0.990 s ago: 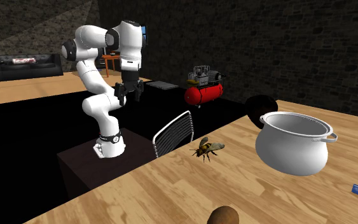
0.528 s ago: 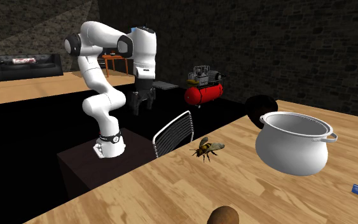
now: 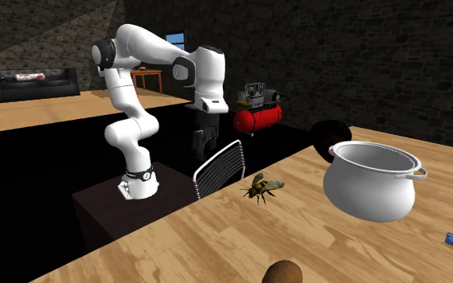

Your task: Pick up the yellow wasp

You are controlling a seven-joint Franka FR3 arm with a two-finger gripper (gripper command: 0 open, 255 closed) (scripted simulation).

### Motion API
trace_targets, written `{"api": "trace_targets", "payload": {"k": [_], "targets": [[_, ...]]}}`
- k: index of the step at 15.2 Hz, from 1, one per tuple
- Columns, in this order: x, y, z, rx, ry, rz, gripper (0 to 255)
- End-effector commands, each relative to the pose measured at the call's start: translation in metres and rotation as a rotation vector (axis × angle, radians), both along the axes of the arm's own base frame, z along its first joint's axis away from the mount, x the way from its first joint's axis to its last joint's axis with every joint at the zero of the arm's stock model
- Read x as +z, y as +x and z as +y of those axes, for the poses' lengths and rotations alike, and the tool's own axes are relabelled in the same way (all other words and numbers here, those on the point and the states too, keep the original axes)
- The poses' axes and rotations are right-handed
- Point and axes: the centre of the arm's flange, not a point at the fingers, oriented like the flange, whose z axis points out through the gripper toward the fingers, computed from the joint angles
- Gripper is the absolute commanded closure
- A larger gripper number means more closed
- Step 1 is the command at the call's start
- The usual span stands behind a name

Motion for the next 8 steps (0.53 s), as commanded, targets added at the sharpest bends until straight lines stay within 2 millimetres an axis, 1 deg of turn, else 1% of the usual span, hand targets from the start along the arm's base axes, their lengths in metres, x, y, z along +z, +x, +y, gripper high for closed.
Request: {"api": "trace_targets", "payload": {"k": [1, 8], "targets": [[-0.008, 0.025, 0.007, 0.032, 0.003, -0.007, 0], [-0.034, 0.102, 0.041, 0.142, 0.013, -0.027, 0]]}}
